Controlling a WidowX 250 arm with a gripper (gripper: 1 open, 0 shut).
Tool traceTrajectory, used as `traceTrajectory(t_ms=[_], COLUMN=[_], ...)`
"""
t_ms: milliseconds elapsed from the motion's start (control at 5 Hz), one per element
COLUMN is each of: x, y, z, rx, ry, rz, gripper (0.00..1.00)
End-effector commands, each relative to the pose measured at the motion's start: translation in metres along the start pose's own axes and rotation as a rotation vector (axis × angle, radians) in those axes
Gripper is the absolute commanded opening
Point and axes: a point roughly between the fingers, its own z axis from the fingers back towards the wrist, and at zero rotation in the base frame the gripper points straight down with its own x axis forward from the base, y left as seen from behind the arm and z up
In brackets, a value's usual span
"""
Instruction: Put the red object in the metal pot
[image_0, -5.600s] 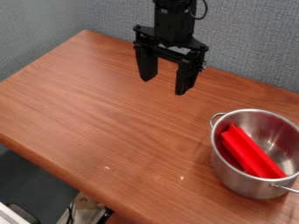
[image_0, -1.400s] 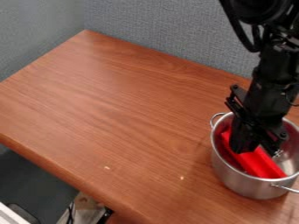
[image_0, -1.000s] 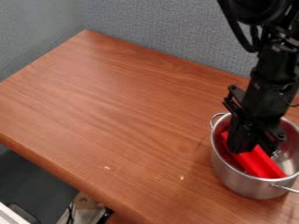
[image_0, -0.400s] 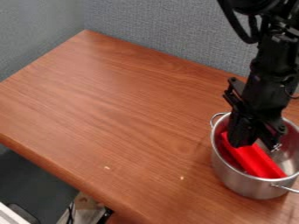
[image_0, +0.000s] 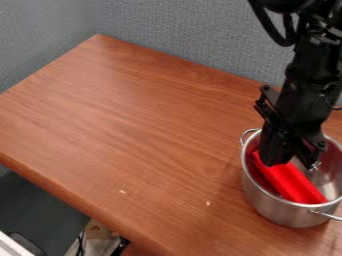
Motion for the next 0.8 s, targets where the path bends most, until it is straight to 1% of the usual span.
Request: traceTrajectory(t_ms=[0,600], x=[-0.0003,-0.0014], y=[-0.0024,-0.0018], z=[0.0234,0.0248], rx=[0.032,0.038], ry=[-0.069,-0.079], rz=[-0.018,-0.026], gripper=[0.0,0.0])
